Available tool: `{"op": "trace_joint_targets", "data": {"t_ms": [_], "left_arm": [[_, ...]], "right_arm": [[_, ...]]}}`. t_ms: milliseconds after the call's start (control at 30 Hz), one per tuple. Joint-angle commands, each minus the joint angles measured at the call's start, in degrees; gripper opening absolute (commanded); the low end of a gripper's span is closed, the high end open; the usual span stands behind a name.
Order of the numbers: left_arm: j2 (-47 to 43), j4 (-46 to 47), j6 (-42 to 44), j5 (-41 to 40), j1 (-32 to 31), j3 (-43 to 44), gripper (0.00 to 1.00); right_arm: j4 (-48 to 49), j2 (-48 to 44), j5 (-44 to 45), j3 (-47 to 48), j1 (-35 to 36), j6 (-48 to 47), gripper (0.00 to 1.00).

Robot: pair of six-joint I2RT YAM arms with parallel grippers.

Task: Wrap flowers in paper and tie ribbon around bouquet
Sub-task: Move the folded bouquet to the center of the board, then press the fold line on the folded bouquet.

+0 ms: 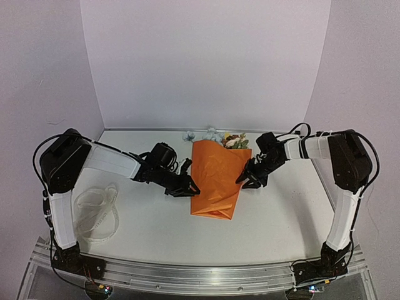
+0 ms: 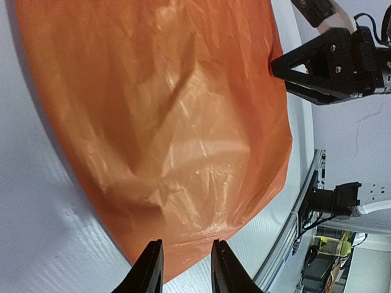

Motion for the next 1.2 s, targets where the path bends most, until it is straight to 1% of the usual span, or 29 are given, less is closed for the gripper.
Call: {"op": "trace_joint_targets", "data": {"t_ms": [0,133,200,233,433,533,667,933,1167], "left_arm": [[0.0,0.6,1.0,2.3,-3.4,0.6,0.27],[0.7,0.7,0.6,2.3,-4.9,0.5,0.25],[1.0,0.8,0.5,2.3,-5.4,0.5,0.25],[1.2,0.9,0.4,2.3,-5.6,0.7,0.25],[2.1,1.0,0.3,2.6,-6.1,1.3,0.24],[2.5,1.0,0.2,2.7,-6.2,1.4,0.24],[3.7,0.9,0.3,3.2,-6.3,2.0,0.24],[4.4,0.8,0.2,3.2,-6.4,2.4,0.24],[3.6,0.3,0.5,2.4,-6.5,1.9,0.24]], "right_arm": [[-2.9,-6.8,-0.8,-2.9,0.5,-1.3,0.37],[-3.7,-12.1,-0.4,-6.7,2.2,-2.0,0.41],[-4.4,-14.1,-0.4,-7.8,3.6,-2.3,0.42],[-4.7,-15.0,-0.4,-8.3,4.4,-2.3,0.41],[-4.0,-18.4,1.1,-10.5,10.0,-1.4,0.27],[-3.6,-17.8,0.5,-9.4,11.7,-0.7,0.2],[-2.7,-16.3,0.0,-8.2,13.3,0.2,0.17],[-0.6,-8.5,-0.7,-5.9,14.3,0.7,0.14],[1.1,-2.6,0.3,-6.2,14.3,1.6,0.12]]}}
